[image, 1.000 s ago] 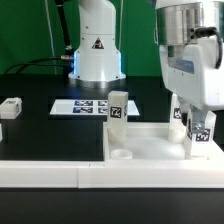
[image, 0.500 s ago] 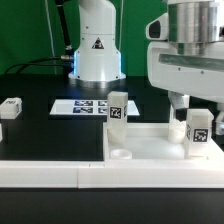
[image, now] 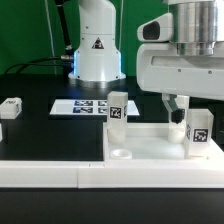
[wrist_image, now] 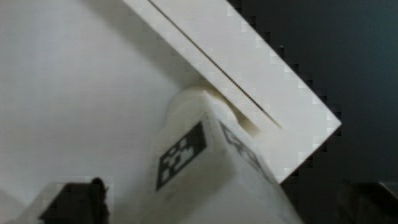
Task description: Assemble square table
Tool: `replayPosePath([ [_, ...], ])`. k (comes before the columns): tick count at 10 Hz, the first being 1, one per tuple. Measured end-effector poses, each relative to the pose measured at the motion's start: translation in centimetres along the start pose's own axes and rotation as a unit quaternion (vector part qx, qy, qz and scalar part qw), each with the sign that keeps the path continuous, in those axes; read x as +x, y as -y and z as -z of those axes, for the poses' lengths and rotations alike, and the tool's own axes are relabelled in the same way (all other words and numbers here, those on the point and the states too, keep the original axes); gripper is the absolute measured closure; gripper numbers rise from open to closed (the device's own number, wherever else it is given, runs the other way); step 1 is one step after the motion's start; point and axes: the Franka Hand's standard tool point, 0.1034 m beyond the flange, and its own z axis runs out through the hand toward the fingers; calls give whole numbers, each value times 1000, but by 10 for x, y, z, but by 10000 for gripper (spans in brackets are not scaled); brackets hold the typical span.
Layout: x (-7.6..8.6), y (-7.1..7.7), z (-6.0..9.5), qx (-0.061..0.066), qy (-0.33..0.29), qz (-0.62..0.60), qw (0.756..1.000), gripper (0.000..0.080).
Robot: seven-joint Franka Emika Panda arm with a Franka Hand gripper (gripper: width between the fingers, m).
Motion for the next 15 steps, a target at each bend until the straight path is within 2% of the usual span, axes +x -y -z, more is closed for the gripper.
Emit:
replayPosePath([
  [2,-2,1,-8,-7,5,147,989,150],
  [4,-1,1,-7,-6,3,128,992,150],
  [5,-1,0,-8,-6,3,127,992,244],
  [6,-1,1,-8,-6,3,85,996,392],
  [7,-2,1,-8,-6,3,47,999,392],
  [8,-2,1,-8,-6,3,26,1000,511],
  [10,-1,0,-8,-6,3,-63,998,511],
  [11,-1,0,-7,-9,3,-146,989,511],
  [13,-1,-3,-8,-3,7,-330,944,511],
  [15,-4,-1,-11,21,2,-481,877,509],
])
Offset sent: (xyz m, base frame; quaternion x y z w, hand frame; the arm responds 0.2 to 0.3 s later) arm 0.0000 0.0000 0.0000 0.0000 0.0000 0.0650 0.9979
